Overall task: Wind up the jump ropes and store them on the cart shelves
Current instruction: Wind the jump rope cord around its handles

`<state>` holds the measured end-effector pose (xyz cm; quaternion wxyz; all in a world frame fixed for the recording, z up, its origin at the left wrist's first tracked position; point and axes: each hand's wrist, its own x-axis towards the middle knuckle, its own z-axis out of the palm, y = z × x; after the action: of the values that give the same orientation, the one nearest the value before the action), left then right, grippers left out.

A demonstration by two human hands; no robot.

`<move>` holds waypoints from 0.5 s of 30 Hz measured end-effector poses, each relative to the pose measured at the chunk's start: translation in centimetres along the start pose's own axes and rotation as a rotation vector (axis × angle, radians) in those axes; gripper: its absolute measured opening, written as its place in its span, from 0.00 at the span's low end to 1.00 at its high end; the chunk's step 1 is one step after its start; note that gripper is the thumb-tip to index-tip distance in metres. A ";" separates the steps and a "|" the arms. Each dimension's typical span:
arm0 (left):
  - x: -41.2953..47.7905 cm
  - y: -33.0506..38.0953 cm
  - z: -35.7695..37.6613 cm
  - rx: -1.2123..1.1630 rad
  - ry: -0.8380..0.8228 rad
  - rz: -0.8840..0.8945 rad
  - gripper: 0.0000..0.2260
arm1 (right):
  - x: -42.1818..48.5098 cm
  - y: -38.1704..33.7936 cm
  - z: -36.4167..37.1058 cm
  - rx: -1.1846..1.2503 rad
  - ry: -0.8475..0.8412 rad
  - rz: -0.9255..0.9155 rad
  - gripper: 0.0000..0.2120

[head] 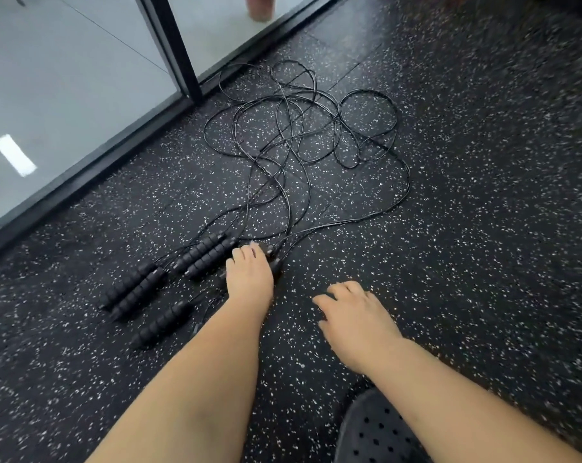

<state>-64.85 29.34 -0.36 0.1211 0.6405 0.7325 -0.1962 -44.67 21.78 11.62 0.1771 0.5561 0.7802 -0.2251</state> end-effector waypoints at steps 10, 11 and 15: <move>-2.4 0.8 0.0 0.003 0.029 0.015 0.31 | -2.8 2.2 0.4 -0.011 -0.022 0.057 0.19; -2.9 1.0 -0.4 -0.019 0.040 0.017 0.32 | -3.1 2.5 0.2 -0.016 -0.021 0.065 0.19; -5.1 2.0 -4.2 -0.116 0.108 0.103 0.35 | -4.9 3.3 -1.9 -0.021 0.008 0.100 0.20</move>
<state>-61.82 26.84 5.28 0.1281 0.6789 0.7142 -0.1122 -40.01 19.94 15.29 0.1908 0.5936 0.7543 -0.2056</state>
